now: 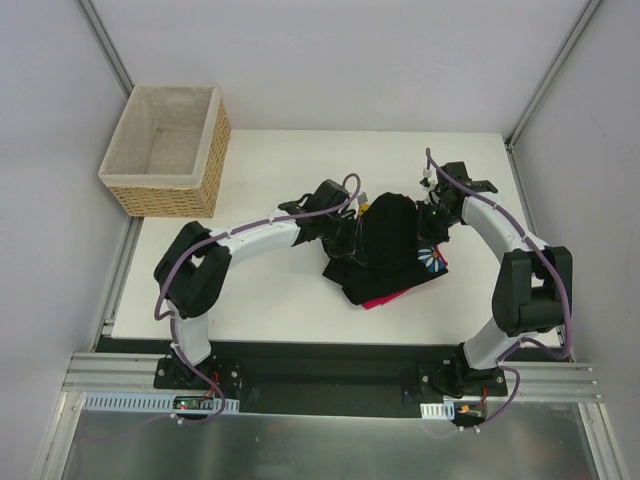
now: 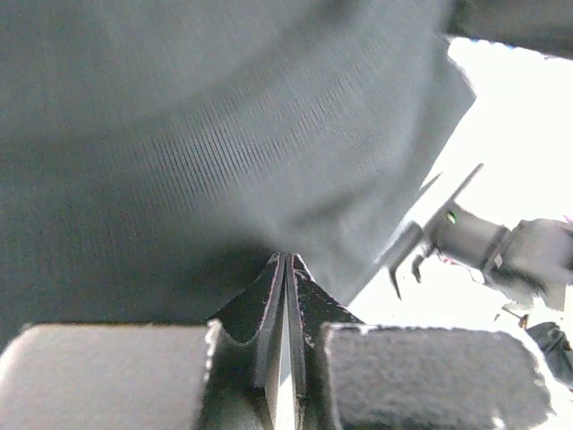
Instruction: Fold and stack the t-shirts
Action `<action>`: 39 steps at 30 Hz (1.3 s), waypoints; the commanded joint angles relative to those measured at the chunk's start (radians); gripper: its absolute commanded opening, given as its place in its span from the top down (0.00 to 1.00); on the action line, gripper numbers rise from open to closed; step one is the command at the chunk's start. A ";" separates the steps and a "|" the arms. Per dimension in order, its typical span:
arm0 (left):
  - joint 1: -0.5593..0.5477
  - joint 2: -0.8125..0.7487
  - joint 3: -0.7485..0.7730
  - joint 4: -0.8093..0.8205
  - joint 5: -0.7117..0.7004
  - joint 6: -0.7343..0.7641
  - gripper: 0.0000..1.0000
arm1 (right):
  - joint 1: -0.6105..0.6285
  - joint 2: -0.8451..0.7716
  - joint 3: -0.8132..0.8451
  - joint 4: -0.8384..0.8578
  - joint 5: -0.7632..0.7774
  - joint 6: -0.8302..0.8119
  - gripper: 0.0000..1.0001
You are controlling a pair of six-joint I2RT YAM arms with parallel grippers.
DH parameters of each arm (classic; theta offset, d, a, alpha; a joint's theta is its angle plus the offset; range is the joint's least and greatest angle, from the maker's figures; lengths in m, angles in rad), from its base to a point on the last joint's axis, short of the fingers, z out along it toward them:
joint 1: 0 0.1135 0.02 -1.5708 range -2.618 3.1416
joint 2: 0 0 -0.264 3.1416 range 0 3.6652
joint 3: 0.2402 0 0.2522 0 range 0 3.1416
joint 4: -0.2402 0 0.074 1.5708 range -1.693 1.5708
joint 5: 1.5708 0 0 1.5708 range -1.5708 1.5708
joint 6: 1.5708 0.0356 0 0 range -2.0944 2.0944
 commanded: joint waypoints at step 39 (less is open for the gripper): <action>0.036 -0.493 0.108 -0.283 -0.087 0.107 0.86 | 0.020 -0.129 0.146 -0.146 0.061 -0.050 0.99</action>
